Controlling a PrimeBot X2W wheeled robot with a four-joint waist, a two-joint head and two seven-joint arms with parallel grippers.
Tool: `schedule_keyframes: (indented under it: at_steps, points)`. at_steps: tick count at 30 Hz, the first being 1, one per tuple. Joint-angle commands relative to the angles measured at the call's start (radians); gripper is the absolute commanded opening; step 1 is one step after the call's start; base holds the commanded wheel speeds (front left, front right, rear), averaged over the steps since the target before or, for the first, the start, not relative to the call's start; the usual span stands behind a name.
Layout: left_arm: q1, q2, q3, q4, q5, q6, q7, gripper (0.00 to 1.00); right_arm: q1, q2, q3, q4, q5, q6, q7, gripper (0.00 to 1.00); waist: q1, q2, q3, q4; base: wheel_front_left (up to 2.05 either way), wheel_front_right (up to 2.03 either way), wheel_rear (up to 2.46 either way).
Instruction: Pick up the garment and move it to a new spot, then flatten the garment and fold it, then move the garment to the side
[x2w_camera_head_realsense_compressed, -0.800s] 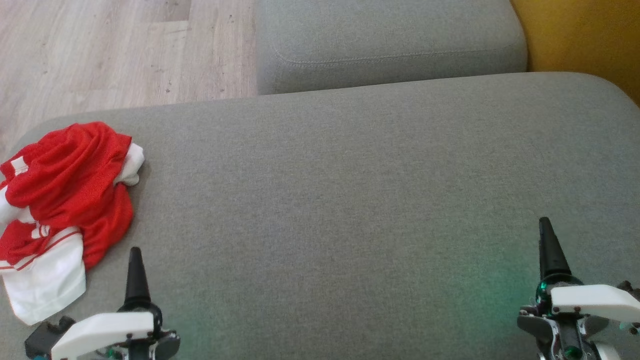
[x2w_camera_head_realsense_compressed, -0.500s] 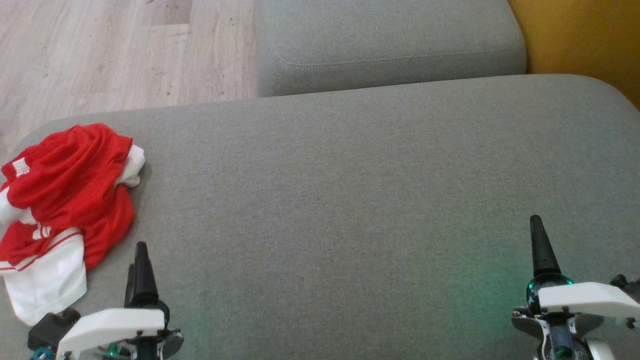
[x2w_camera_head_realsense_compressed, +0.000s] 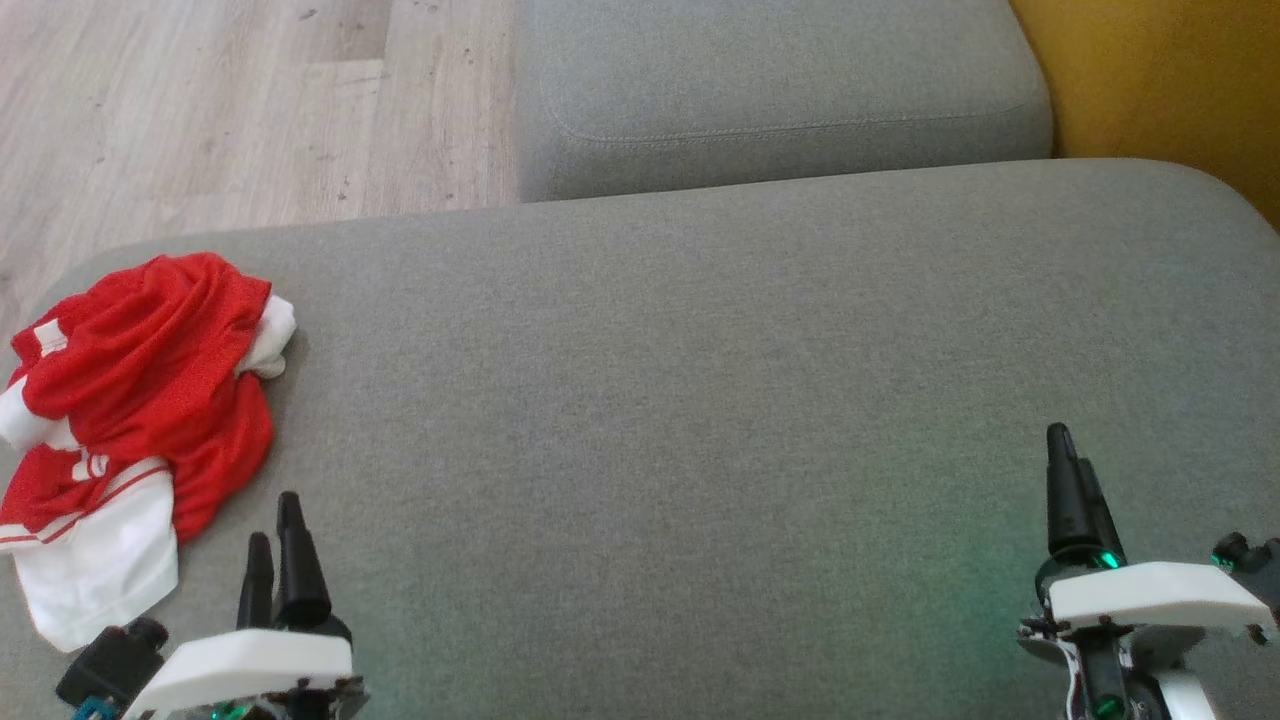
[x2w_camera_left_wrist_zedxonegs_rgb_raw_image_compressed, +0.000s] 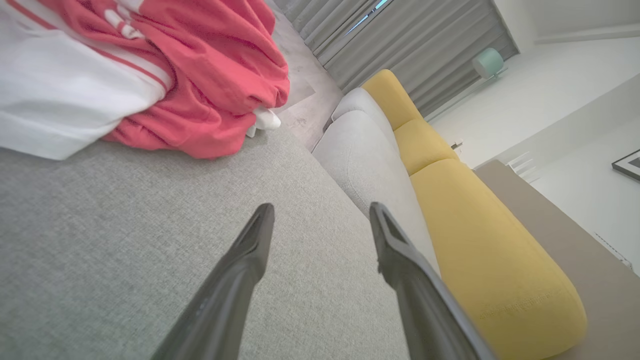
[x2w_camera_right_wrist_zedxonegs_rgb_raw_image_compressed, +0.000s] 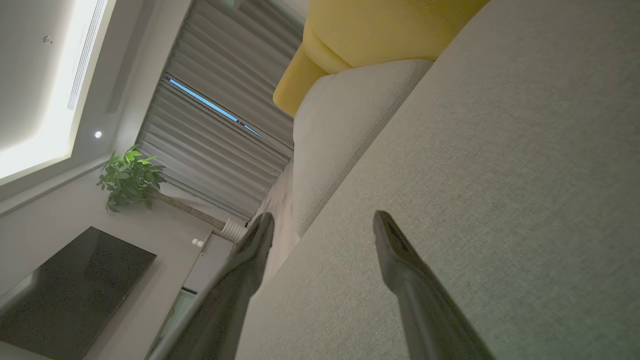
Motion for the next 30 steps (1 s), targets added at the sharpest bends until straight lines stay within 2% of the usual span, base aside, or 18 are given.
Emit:
schedule_keyframes:
  at_steps: [1,30]
  points:
    - [-0.028,0.011,0.003,-0.046,0.045,0.005,-0.018,1.00,-0.032,-0.006,0.014,-0.036,-0.045,0.000,-0.019,1.00,0.0000,0.0000,-0.001,0.000,0.00,0.00,0.00]
    - [-0.002,0.013,-0.037,-0.106,0.416,0.023,-0.104,1.00,-0.023,-0.007,0.100,-0.058,-0.429,0.000,-0.104,1.00,0.0000,0.0000,-0.019,0.000,0.00,0.00,0.00]
